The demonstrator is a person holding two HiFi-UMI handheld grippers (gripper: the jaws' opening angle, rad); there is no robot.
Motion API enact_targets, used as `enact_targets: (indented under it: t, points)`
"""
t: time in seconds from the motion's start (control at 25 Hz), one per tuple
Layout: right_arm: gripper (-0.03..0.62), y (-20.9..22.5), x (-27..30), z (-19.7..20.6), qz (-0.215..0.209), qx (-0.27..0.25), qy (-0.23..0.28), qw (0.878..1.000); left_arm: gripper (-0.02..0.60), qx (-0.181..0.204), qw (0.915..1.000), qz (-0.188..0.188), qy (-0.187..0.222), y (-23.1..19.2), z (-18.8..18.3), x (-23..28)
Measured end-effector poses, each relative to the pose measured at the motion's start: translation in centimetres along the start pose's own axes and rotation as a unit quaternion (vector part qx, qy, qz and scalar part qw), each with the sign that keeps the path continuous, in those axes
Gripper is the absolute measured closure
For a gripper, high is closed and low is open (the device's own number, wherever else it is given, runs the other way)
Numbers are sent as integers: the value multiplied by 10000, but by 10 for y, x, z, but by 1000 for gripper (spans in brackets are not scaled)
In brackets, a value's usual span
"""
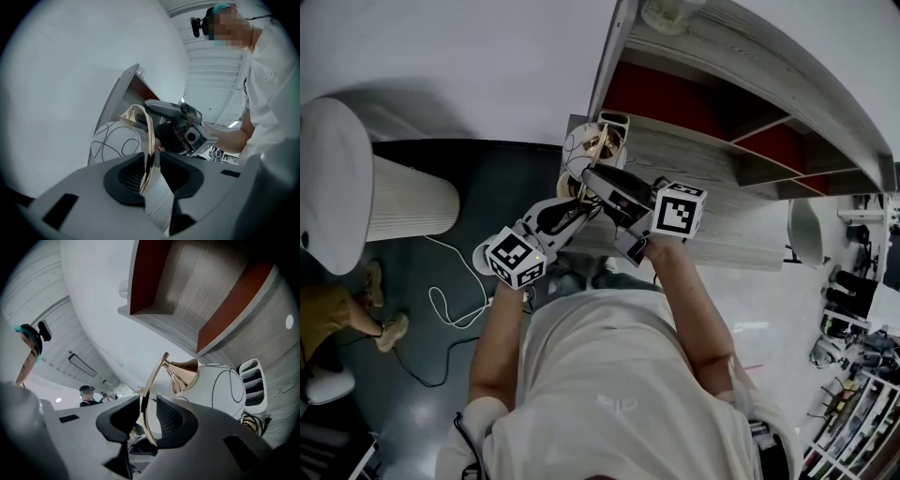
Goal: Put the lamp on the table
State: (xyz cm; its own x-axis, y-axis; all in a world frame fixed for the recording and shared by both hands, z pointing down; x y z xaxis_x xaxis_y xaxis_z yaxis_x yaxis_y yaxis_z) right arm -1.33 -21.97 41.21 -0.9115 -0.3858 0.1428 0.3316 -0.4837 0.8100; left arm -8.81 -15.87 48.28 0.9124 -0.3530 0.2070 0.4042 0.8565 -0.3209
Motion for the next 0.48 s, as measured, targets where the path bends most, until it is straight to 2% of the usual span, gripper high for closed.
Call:
enact_targets:
  t: [0.12, 0.28, 0.48]
  points:
    - [476, -1, -15, 1, 56, -111, 17, 9999, 468, -67, 9996, -245, 106, 1, -5, -12]
    - [493, -2, -36, 2, 328, -493, 23, 9982, 469, -127, 9966, -778, 255, -2, -12, -31]
    - [545, -10, -64, 7, 606, -1009, 70, 9930, 522, -227, 9889, -1404, 428, 2, -22, -55]
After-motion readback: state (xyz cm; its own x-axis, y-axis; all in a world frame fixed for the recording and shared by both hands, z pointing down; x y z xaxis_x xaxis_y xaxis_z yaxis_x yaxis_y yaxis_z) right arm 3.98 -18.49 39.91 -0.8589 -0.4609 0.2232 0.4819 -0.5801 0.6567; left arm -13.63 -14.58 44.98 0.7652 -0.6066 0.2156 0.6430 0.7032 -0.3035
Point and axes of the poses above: the fingertips, and each gripper's own axes: x forward along the fingers, y to its right, z out of its underside, the point moved 4 cm from there along -x, backward along the fingers, and after that the axes turned 8 degrees about -y, right-handed, at the moved point
